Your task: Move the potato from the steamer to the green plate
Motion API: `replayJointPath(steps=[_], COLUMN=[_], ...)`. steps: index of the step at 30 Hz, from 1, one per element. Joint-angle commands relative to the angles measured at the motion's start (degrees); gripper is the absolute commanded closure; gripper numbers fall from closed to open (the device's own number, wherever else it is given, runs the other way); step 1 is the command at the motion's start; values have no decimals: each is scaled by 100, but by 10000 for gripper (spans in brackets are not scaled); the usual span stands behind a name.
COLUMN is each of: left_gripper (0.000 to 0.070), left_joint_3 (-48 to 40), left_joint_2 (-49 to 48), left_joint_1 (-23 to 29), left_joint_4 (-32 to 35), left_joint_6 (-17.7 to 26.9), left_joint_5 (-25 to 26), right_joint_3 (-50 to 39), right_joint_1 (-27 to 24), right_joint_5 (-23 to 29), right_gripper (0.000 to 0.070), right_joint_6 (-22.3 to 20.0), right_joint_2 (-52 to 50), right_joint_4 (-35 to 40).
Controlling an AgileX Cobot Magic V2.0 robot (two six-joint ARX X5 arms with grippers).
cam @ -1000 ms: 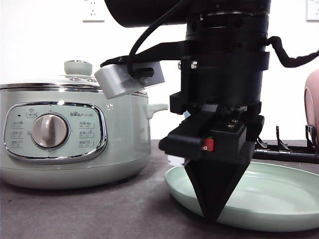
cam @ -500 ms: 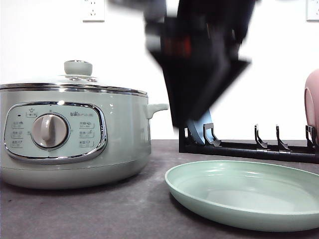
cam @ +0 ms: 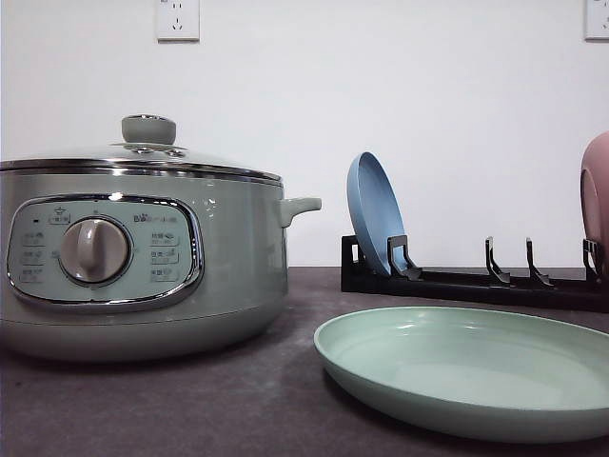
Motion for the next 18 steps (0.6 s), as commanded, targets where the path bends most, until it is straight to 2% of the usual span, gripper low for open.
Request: replayJointPath(steps=[1,6,18], left_gripper=[186,186,189], left_joint_3=[101,101,101], left_joint_2=[31,31,38], left_joint_1=[0,0,0], left_joint_4=[55,9,16], left_joint_6=[31,30,26], left_joint_5=[33,33,33], right_joint_3=[110,110,110], right_joint_1=[-81,-296,-304], right_joint_5=[-366,-505,-501], right_gripper=[458,458,458], right_joint_6=[-48,-131,-240], right_joint_2=[28,-2,0], right_joint_4=[19,-153,-254])
